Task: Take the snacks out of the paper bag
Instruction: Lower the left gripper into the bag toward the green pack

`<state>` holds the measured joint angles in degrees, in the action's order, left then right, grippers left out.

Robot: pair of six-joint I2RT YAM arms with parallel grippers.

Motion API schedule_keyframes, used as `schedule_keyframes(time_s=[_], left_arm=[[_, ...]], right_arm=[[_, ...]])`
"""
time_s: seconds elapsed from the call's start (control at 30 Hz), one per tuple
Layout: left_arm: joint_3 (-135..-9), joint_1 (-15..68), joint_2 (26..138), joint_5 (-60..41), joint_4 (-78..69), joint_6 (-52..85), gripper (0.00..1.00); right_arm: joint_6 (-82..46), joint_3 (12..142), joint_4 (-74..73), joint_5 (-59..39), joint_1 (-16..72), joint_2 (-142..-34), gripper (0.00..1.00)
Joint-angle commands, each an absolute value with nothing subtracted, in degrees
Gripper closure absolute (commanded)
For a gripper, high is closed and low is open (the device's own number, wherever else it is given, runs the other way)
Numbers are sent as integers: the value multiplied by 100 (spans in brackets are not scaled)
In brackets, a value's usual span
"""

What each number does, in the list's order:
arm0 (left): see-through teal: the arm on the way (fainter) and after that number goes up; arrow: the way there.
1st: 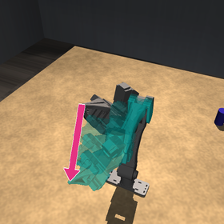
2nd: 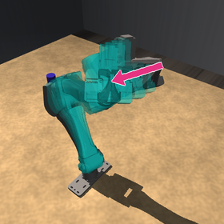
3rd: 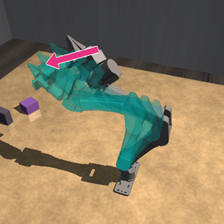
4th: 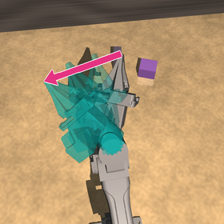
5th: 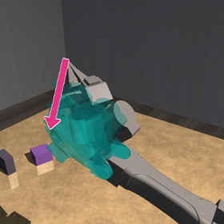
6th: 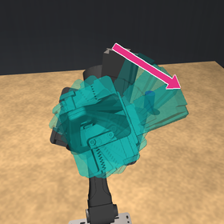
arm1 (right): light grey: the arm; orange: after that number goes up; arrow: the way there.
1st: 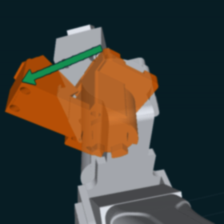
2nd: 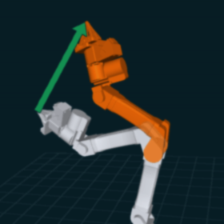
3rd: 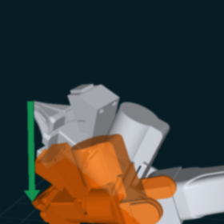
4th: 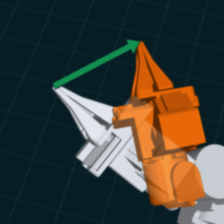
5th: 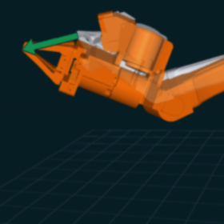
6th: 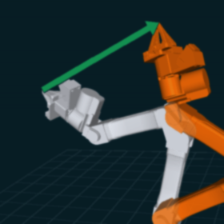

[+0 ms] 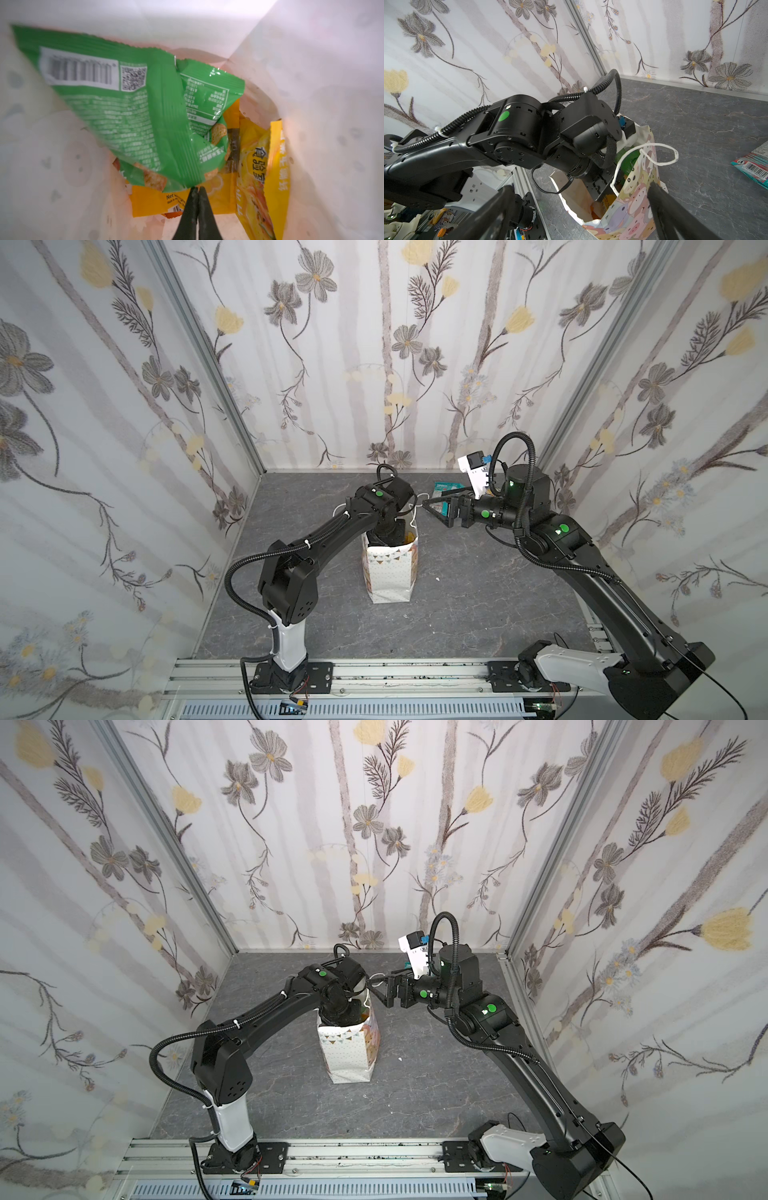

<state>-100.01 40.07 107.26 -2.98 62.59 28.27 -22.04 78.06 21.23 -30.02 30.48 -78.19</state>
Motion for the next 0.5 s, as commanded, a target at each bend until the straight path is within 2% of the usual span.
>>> schedule_keyframes(time_s=[0.0,0.47], left_arm=[[-10212,4008,10610,-83,6444,2771,100],[-11351,3981,10514,352,7061,2573,100]], right_arm=[[-2235,7814,2128,-2970,3057,-7807,1],[-2258,7814,2122,-2934,3075,-7757,1]])
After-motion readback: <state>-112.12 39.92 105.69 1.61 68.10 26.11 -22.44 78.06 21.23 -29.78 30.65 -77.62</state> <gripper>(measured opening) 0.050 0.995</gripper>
